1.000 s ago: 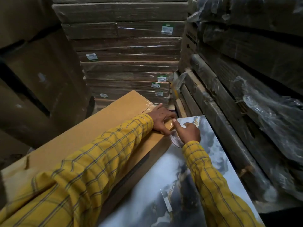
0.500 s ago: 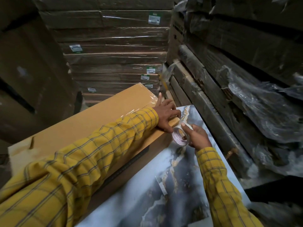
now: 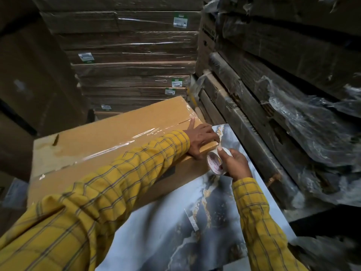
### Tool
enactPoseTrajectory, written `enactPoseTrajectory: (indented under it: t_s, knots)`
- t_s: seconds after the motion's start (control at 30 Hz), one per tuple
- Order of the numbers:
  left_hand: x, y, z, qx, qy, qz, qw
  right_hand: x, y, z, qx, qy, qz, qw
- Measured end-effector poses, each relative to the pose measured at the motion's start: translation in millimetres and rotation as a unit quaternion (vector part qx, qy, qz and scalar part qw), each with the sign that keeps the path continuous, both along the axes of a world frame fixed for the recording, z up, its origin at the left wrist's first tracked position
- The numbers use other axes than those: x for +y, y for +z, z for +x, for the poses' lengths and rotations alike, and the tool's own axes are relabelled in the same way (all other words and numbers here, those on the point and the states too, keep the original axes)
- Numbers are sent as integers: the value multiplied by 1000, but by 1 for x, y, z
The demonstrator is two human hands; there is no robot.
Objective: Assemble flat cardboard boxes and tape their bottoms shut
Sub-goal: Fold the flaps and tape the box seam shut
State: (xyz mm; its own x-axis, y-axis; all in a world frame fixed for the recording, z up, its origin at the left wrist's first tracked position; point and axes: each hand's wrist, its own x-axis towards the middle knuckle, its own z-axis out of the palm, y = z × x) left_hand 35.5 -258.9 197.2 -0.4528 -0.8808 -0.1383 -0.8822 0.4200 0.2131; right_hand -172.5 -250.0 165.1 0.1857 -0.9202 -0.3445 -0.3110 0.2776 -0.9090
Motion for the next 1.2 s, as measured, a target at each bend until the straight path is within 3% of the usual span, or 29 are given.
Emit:
enactPoseTrajectory:
  t_s: [0.13,0.27,0.4,0.7,0.93,1.07,1.2]
  knots:
    - [-1,0,5,26,-78,5,997,22,0,-3,-36,31,43,998]
    - [8,0,10,30,-104,0,994,45,-9,0,-32,44,29,998]
    - [15,0,10,29,-109,2,994,50,-14,8,37,40,-17,998]
    - [51,-8,20,59,-141,2,988,85,-29,17,88,79,-24,993]
    - [64,-11,13,51,-87,-19,995,112,-51,33,60,25,-5,998]
    - [73,-22,5,38,-68,-100,992,122,-48,30,18,-20,-16,1000]
    - [87,-32,1,59,-40,-143,987,131,-48,29,-5,-4,-37,999]
